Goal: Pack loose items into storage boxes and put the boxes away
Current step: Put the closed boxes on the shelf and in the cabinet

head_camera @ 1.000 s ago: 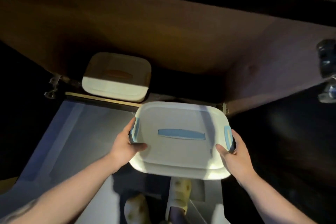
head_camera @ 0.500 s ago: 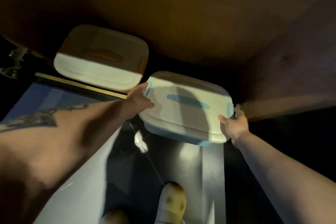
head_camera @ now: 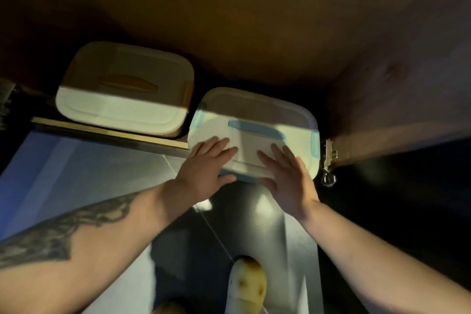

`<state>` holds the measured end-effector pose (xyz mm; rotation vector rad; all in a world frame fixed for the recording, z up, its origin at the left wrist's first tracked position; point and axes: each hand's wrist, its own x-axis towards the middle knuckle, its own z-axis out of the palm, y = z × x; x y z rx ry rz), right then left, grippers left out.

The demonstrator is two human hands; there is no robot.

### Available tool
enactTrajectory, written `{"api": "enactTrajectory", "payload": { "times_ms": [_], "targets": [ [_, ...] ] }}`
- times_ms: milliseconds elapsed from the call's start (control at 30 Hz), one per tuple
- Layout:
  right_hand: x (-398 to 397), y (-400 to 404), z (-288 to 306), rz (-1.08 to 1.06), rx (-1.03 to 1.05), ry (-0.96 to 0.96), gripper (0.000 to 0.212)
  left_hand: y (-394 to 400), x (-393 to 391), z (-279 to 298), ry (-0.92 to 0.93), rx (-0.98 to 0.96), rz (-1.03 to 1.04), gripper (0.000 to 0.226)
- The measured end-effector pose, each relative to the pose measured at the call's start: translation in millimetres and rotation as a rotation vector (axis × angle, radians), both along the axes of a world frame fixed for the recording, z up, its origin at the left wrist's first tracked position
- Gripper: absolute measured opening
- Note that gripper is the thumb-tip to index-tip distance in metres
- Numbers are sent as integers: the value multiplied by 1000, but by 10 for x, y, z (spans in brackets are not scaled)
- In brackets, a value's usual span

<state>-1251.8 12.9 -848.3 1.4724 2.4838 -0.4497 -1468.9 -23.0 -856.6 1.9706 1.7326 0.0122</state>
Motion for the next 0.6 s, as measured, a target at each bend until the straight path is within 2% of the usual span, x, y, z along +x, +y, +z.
{"api": "enactTrajectory", "payload": {
  "times_ms": [67,133,600],
  "targets": [
    [34,153,-16,-36,-110,-46,58,120,20,-22,17,14,36,60],
    [-10,306,8,-71,-178,-35,59,249,55,-39,21,8,61,58],
    [-264,506,-138,-135,-42,-22,65,571,-51,-87,77,24,60,58]
  ]
}}
